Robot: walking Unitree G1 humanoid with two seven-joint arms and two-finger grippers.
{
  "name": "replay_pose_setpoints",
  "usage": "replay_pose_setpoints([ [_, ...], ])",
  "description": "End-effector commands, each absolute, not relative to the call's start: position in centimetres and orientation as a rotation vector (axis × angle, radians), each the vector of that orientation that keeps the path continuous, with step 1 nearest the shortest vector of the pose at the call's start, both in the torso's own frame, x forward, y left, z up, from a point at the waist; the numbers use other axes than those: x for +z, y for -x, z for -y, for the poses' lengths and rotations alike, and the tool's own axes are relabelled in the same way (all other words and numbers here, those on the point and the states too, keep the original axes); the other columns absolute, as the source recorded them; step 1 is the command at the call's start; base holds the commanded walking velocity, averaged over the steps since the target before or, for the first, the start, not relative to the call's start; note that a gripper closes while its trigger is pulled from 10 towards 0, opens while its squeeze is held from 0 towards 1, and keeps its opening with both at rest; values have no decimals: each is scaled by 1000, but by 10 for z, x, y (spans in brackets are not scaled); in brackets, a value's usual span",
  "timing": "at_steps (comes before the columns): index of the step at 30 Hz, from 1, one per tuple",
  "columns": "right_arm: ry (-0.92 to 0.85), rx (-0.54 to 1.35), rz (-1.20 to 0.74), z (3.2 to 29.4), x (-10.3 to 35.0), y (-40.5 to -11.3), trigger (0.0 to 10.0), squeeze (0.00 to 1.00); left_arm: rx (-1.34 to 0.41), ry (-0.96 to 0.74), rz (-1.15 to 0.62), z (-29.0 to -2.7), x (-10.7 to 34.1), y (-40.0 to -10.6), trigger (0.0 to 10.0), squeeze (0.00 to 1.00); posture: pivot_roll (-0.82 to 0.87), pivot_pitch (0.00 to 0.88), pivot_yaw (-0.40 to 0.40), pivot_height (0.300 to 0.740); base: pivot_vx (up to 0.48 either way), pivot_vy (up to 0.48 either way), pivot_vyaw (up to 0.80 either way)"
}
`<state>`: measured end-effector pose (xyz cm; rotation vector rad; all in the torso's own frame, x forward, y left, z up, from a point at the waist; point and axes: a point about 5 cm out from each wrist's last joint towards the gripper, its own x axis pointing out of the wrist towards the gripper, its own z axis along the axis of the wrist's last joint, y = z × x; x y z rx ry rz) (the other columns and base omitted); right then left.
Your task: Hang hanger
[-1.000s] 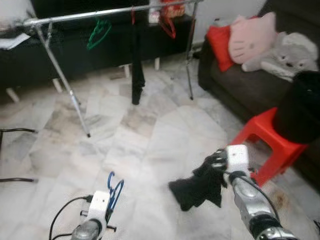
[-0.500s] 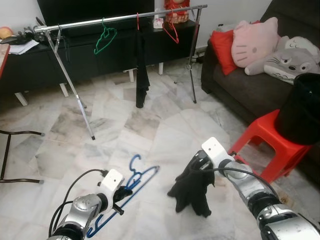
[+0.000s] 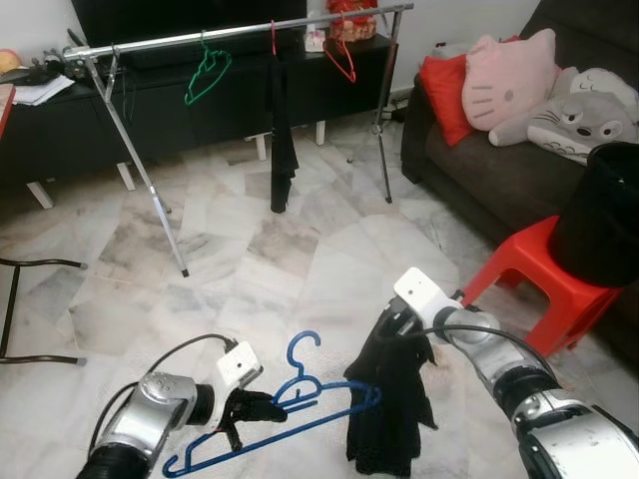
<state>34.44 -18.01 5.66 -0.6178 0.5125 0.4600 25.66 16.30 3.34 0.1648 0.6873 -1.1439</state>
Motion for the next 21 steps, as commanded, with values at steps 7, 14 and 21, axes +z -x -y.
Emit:
replay_pose_setpoints([
  [7,562,458,-487,172,66,-353,10000,0,-1263,-105,-612,-146,64,-257,10000,0,-51,0,-20,740,0,0,0],
  [14,561,483,-493,170,64,-351,10000,0,-1178,-94,-591,-141,65,-264,10000,0,-54,0,-20,740,0,0,0],
  [21,557,499,-496,170,61,-348,10000,0,-977,-97,-494,-140,68,-283,10000,0,-58,0,-19,740,0,0,0],
])
